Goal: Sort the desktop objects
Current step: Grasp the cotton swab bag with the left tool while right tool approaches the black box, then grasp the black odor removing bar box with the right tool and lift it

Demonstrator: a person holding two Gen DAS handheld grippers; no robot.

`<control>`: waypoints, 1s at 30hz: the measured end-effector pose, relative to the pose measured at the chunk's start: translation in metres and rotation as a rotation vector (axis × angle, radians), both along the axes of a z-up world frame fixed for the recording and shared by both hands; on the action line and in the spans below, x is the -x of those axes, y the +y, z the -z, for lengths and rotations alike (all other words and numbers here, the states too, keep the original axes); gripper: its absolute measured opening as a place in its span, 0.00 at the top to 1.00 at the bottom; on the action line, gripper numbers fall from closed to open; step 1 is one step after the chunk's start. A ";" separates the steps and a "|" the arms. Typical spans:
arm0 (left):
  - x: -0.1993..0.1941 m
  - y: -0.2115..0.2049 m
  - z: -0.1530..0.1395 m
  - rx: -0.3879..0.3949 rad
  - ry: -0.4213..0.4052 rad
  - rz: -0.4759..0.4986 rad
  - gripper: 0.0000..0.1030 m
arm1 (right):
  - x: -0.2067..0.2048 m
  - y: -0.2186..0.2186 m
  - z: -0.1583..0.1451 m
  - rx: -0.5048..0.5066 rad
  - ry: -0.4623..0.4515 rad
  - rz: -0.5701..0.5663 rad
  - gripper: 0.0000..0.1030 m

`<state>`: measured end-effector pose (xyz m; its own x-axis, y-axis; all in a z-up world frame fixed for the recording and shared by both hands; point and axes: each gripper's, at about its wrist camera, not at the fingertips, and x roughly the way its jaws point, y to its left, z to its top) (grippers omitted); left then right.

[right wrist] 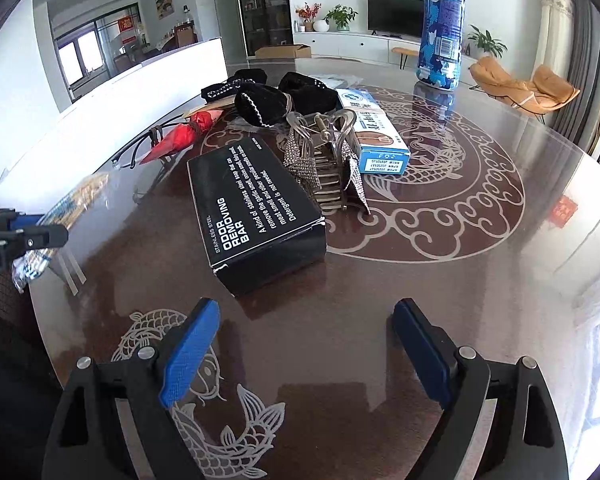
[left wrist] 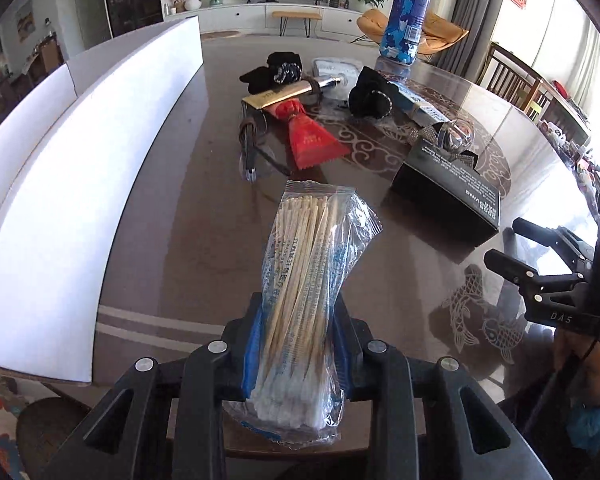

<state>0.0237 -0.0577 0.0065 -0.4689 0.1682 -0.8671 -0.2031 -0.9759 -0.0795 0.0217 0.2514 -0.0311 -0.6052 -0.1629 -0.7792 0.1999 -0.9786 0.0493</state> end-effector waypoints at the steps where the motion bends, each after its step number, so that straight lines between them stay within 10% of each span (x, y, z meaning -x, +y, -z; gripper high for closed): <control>1: 0.000 0.002 0.004 0.000 -0.010 -0.004 0.70 | 0.000 0.000 0.000 -0.002 0.000 0.000 0.13; 11: 0.011 0.032 0.022 0.090 0.024 0.027 0.24 | -0.002 -0.001 0.000 0.000 0.002 0.003 0.13; 19: 0.007 0.019 0.023 0.079 0.042 0.002 0.23 | 0.004 0.011 -0.002 0.136 -0.020 -0.065 0.00; 26: 0.000 0.013 0.023 0.076 0.049 -0.011 0.23 | 0.054 -0.022 0.000 -0.017 -0.087 -0.213 0.00; 30: -0.003 0.008 0.020 0.075 0.060 -0.039 0.43 | 0.071 -0.047 -0.002 -0.014 -0.115 -0.301 0.00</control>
<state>0.0266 -0.0501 -0.0139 -0.5253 0.0845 -0.8467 -0.1671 -0.9859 0.0053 -0.0490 0.2040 -0.0290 -0.4389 -0.3101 -0.8433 0.4748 -0.8769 0.0754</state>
